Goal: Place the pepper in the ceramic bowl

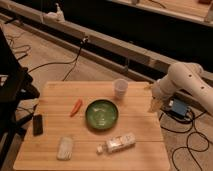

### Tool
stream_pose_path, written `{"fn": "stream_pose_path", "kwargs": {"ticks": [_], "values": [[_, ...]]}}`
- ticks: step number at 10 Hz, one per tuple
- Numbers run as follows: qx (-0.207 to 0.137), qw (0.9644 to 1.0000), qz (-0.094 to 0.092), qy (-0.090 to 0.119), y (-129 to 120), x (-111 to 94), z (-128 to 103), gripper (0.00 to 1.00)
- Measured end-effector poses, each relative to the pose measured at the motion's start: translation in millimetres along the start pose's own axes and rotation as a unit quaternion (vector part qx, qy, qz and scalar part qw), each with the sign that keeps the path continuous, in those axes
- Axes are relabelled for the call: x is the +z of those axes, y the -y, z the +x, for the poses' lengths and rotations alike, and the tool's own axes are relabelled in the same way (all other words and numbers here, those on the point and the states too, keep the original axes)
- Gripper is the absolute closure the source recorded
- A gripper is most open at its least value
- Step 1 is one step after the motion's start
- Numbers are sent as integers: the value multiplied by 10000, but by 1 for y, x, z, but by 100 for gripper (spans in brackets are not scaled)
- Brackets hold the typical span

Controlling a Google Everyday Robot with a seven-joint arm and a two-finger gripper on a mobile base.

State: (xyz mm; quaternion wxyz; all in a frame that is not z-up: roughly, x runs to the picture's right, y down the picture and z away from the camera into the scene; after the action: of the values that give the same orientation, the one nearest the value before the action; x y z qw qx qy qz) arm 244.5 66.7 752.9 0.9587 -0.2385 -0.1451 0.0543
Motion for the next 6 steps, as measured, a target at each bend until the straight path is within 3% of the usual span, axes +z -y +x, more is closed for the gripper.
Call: {"fn": "stream_pose_path", "kwargs": {"ticks": [3,6], "values": [[-18,10000,6,-16,2,1,1,23],[-250,9996,-41,-79,18,8,-6,23]]}}
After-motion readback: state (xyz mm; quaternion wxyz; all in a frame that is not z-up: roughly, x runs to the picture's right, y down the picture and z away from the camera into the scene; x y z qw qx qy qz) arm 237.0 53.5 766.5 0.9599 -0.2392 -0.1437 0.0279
